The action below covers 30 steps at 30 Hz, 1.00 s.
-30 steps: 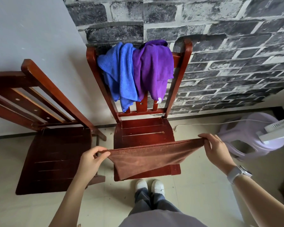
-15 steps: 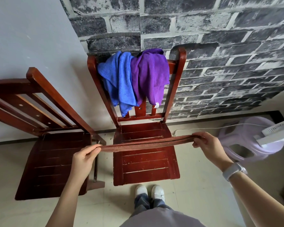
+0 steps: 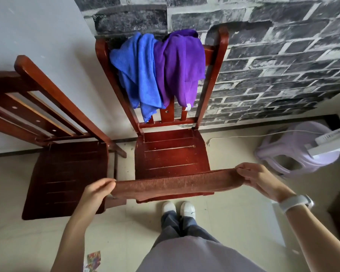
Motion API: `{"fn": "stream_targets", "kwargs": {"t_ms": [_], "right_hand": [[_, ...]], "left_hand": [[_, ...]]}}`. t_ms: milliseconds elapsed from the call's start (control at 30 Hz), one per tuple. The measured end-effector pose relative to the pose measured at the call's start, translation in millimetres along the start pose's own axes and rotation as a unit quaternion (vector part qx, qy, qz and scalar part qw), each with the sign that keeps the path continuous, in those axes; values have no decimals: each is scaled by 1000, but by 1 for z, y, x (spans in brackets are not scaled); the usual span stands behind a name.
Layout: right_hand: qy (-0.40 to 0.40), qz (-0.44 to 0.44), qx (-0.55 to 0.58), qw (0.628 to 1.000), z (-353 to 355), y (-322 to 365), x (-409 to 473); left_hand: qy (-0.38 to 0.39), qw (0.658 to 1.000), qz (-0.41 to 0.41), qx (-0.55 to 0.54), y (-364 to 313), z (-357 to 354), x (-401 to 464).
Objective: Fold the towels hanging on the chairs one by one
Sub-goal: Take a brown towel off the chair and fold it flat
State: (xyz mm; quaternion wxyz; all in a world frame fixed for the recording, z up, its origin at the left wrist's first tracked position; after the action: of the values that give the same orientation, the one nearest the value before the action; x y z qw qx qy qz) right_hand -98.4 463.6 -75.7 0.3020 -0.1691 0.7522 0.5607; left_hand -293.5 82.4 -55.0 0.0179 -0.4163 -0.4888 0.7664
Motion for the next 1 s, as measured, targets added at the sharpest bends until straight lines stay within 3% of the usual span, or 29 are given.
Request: {"fn": "stream_targets", "kwargs": {"t_ms": [167,333,500,833,1000], "right_hand": [[-27,-91,-95,991,12,-31,35],[-143,-59,-191,969,42,-33,101],[-210,-24,-303,929,65,-25,181],[-283,15,-263,922,108,-45,308],[-276,58,-171,944,111,-32,329]], "left_hand": [[0,997,73,19,38,-8,38],[-32,996,59,65,44,-19,111],[-74,992,61,78,64,-15,207],[-188,974,22,125,70,-14,315],[-192,981,-30,-5,58,-10,341]]}}
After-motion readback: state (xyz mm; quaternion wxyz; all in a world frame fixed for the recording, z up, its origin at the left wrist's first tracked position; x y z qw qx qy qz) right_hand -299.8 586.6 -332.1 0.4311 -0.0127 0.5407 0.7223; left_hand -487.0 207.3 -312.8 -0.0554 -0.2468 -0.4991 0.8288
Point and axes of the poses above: each hand's wrist, its own x-axis towards the middle knuckle, its own z-axis out of the back of the hand, y = z × x, the point moved 8 cm from there along x, towards the middle knuckle, and after that the axes turned 14 degrees about y, right-handed, at the moved point
